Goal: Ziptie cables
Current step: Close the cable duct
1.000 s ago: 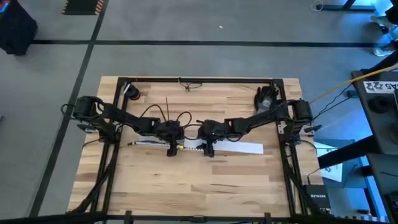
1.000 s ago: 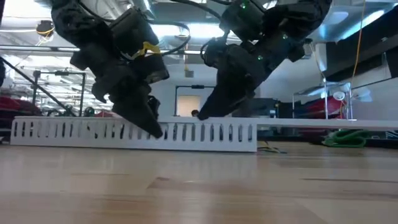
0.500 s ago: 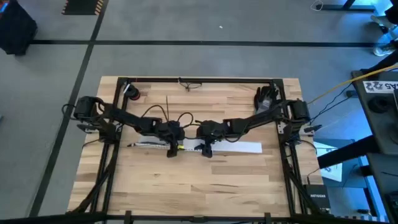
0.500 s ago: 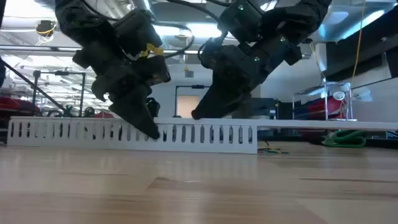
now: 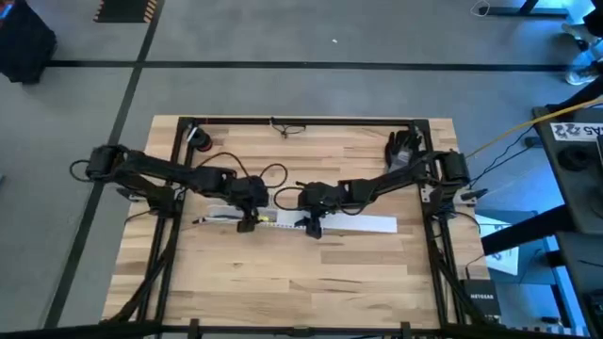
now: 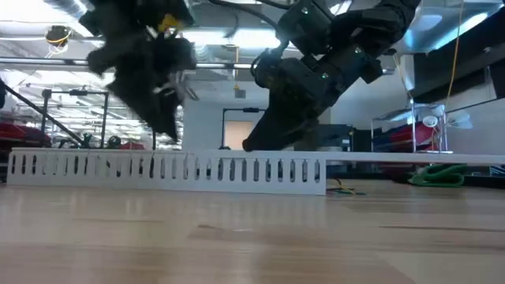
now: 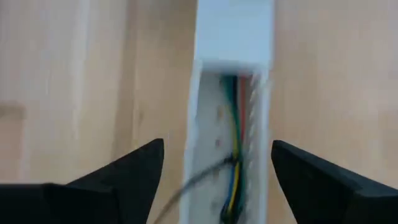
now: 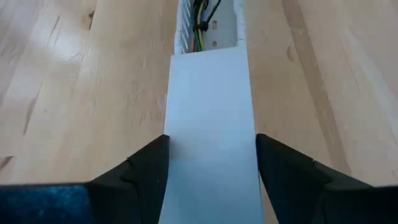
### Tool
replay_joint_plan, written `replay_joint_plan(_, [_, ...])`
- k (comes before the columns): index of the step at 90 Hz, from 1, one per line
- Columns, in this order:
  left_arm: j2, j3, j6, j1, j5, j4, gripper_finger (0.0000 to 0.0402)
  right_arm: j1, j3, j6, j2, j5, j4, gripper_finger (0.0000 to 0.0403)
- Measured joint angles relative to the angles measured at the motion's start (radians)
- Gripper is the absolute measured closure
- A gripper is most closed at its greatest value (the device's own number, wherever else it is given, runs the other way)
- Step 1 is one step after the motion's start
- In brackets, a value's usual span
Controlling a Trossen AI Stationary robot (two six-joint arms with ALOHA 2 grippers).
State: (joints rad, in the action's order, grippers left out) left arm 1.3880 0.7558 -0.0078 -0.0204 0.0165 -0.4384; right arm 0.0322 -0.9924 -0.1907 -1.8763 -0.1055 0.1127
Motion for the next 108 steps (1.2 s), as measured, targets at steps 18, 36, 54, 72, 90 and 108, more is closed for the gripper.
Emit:
replay_joint_plan(18, [0.031,-0.108,-0.01,-0.02,0.009,0.173,0.0109,0.0,0.001,0.003,0.0,0.006,-0.001,0.0178])
replay_joint_plan(36, [0.068,-0.146,-0.037,-0.046,0.002,0.317,0.0119,0.0,0.002,0.007,0.0,0.006,0.0,0.0178])
replay_joint_plan(54, [0.125,-0.143,-0.046,-0.061,-0.005,0.358,0.0194,0.0,0.003,0.002,0.001,-0.001,0.004,0.0185])
replay_joint_plan(72, [0.142,-0.141,-0.064,-0.066,0.007,0.464,0.0239,0.001,0.005,-0.022,-0.008,-0.02,0.063,0.0215])
replay_joint_plan(90, [0.146,-0.133,-0.061,-0.07,0.0,0.512,0.0236,0.001,0.005,-0.066,-0.025,-0.015,0.106,0.0228])
replay_joint_plan(108, [0.153,-0.13,-0.059,-0.072,-0.002,0.56,0.0234,0.0,0.005,-0.064,-0.033,0.0,0.167,0.0229])
